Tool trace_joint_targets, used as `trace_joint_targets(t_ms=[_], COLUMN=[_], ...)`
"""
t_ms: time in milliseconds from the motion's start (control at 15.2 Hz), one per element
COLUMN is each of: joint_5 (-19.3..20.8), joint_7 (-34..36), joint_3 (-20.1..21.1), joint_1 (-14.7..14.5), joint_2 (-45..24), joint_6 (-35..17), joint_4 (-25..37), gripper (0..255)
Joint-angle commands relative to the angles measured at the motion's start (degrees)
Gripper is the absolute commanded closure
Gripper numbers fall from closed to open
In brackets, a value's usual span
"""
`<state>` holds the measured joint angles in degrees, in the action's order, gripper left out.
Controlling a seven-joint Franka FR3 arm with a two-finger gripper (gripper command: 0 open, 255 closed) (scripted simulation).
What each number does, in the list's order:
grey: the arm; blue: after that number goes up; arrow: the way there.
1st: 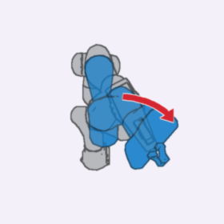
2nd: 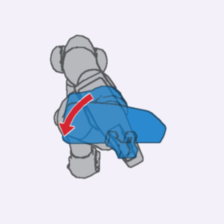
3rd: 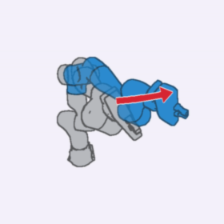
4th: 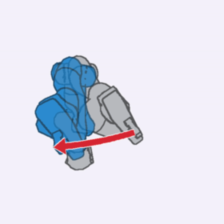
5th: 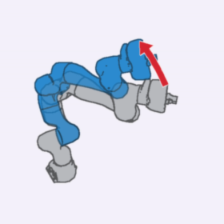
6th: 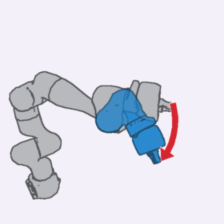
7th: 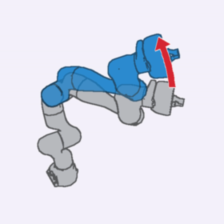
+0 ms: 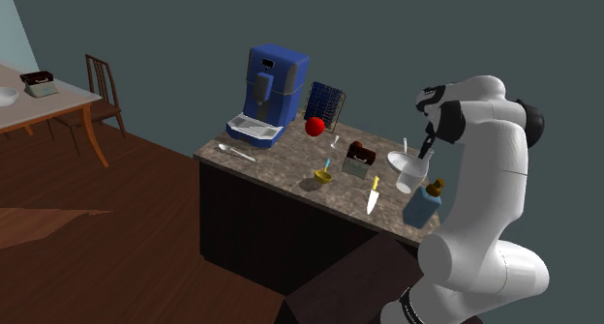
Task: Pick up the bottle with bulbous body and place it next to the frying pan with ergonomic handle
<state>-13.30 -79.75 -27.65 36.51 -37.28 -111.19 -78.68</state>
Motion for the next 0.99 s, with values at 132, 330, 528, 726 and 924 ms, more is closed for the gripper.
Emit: trace_joint_targets(t_ms=[132,330,528,726,924], joint_5=[-0.3,-0.3,-0.3,-0.3,-0.3], joint_7=[-0.2,-0.2,-0.2,-0.2,-0.2], joint_3=[0.2,0.2,0.2,0.2,0.2], joint_1=[0.1,0.1,0.1,0.1,0.1], joint_2=[-0.6,-0.6,-0.6,-0.6,-0.6], joint_6=[-1.4,-1.4,-1.4,-1.4,-1.4], joint_4=[-0.8,-0.8,-0.8,-0.8,-0.8], gripper=[255,255,255,0,0])
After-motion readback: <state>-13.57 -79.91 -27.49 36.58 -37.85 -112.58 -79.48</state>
